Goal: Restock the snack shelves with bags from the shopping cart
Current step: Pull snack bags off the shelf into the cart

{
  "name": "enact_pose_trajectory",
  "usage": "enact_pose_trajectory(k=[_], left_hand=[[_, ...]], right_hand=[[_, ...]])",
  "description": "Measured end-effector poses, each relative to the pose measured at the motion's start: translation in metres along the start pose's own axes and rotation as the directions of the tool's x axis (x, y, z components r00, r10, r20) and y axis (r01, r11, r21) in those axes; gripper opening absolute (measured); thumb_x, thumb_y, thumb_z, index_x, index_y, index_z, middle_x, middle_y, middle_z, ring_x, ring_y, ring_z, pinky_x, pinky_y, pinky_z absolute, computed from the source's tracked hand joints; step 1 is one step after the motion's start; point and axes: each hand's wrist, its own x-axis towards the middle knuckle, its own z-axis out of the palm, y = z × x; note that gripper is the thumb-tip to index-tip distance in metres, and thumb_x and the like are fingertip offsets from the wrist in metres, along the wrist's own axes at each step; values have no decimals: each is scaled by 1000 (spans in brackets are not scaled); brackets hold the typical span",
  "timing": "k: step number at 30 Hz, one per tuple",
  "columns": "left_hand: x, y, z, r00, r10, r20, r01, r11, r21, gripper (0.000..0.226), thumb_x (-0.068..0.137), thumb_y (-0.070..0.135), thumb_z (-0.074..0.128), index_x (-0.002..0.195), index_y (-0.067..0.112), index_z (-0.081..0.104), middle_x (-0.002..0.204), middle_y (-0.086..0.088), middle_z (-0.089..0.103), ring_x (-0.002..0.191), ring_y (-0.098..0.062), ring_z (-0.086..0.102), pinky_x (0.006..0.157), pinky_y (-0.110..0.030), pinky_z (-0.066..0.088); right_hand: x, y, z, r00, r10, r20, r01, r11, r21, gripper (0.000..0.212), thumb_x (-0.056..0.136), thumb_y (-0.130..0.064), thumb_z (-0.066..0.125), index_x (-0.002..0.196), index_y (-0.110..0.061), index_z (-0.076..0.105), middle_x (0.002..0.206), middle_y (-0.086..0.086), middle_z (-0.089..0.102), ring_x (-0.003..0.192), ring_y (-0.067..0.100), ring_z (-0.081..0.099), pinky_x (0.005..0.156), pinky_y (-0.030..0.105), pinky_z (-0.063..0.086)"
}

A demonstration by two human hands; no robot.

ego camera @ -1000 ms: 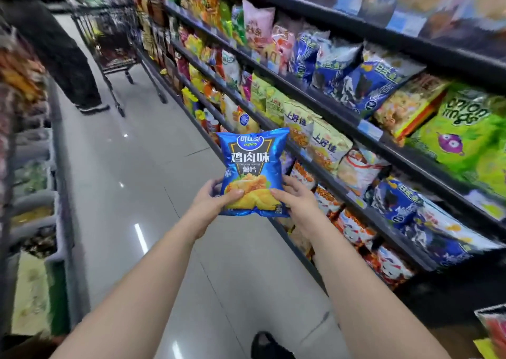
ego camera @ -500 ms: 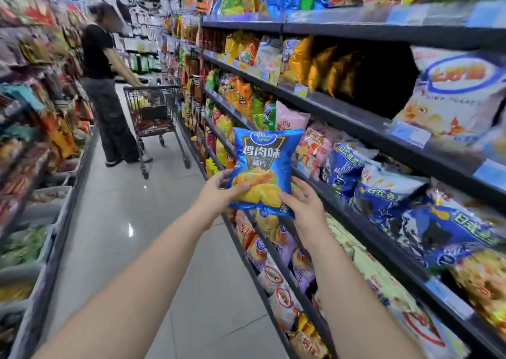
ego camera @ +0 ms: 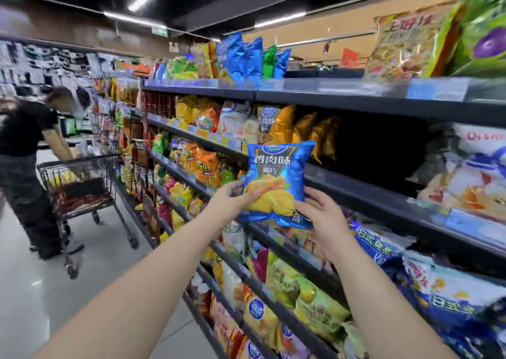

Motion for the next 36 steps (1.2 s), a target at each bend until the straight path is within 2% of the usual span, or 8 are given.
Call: enact_pose_trajectory(k=[5, 8, 11, 19, 26, 29, 32, 36], left_hand=[[87, 21, 3, 989, 65, 137, -73, 996, 56, 59, 73, 58, 77, 116, 20, 66, 102, -10, 73, 88, -18, 71, 84, -37, 58], [127, 37, 23, 965, 120, 235, -137, 989, 57, 39, 83, 46, 74, 108, 17, 68, 100, -9, 73, 79, -13, 69, 71, -25, 55], [155, 52, 55, 926, 186, 330, -227, 970, 90, 56, 77, 62, 70, 111, 18, 67, 99, 0, 72, 84, -10, 68, 74, -28, 52], [214, 88, 139, 863, 72, 501, -225, 941, 254, 64, 85, 61, 63, 123, 10, 62, 117, -7, 65, 101, -23, 61, 77, -31, 47], [263, 97, 197, 811, -166, 562, -24, 949, 315, 25, 84, 28, 77, 96, 12, 62, 101, -3, 63, 92, -16, 57, 81, -31, 52], [284, 97, 217, 825, -171, 539, -60, 921, 384, 16, 88, 20, 72, 91, 15, 57, 94, -3, 57, 86, -15, 52, 77, -30, 50], [307, 93, 228, 826, -132, 548, -107, 918, 382, 43, 85, 18, 75, 123, 12, 57, 120, -8, 61, 111, -24, 54, 85, -36, 53], [330, 87, 237, 832, -118, 542, -40, 962, 269, 34, 87, 7, 70, 119, 6, 58, 122, -10, 58, 115, -29, 55, 94, -42, 53]], right_hand=[[51, -20, 16, 978, -9, -207, 4, 1000, -29, 37, 84, -11, 72, 119, -13, 61, 105, 7, 72, 95, 24, 69, 89, 43, 53], [66, -35, 5, 945, -57, -323, 25, 995, -101, 36, 84, -18, 72, 118, -18, 62, 103, 4, 72, 93, 18, 69, 92, 40, 54], [73, -56, -15, 889, -142, -434, 44, 973, -228, 36, 85, -20, 71, 119, -14, 63, 103, 2, 72, 90, 14, 67, 91, 36, 53], [122, -106, -79, 866, -74, -495, -152, 903, -401, 19, 86, -24, 68, 99, -12, 65, 76, 2, 57, 61, 14, 48, 56, 25, 35], [191, -105, -118, 844, 164, -510, -432, 771, -468, 35, 87, -24, 70, 118, -10, 60, 134, 10, 55, 125, 28, 51, 98, 41, 44], [218, -101, -128, 858, 156, -488, -446, 698, -561, 38, 88, -14, 69, 122, -9, 52, 128, 14, 51, 120, 30, 48, 87, 45, 47], [246, -93, -140, 874, 129, -468, -423, 676, -604, 29, 86, -8, 70, 105, -10, 49, 112, 10, 49, 105, 24, 48, 78, 39, 48], [276, -83, -157, 881, 145, -450, -427, 654, -625, 29, 90, -5, 63, 119, 0, 58, 129, 13, 53, 123, 30, 50, 87, 39, 51]])
